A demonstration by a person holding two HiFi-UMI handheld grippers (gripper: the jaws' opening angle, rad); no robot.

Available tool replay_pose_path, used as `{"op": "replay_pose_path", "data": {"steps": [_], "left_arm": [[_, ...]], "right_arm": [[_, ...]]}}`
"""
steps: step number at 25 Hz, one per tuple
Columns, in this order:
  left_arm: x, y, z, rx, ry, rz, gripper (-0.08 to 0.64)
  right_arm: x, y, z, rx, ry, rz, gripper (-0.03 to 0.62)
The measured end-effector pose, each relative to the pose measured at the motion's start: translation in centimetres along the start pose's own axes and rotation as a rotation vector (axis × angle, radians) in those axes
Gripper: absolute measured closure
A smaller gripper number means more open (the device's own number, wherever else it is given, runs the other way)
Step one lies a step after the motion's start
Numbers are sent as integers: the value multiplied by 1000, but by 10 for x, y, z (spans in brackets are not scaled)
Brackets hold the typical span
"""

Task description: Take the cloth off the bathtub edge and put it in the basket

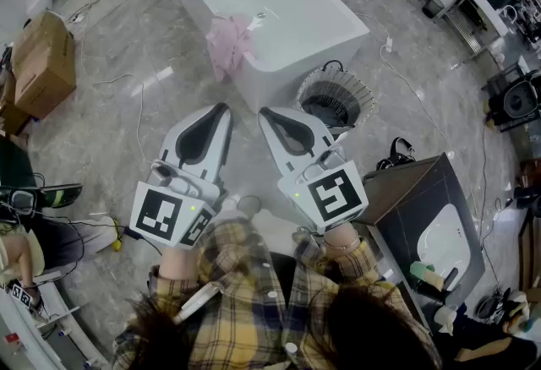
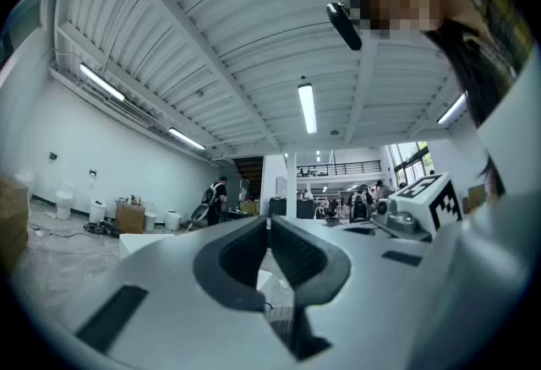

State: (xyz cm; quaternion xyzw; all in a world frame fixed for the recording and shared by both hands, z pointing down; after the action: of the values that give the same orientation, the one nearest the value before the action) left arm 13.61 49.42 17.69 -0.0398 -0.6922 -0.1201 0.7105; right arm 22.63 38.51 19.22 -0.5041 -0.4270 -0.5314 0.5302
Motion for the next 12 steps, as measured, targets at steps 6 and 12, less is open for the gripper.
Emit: {"op": "replay_pose_path", "data": {"steps": [6, 12], "left_arm": [[2, 5, -15, -24, -10, 5, 534], [6, 8, -18, -54, -17, 20, 533]], "right_arm": [[4, 17, -4, -5, -26, -28, 577], [15, 19, -6, -22, -46, -25, 577]]}}
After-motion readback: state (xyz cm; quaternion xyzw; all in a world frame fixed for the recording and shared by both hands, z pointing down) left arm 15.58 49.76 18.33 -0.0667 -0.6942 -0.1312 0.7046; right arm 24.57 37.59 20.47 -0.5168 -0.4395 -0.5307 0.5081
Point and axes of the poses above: the fingertips, and each gripper's own axes: y backward along the fingers, z to its left, x out of its underside, the point moved 7 cm from there along y, backward along the fingers, and after that the axes turned 4 degrees about -x, right-handed, at the moved point
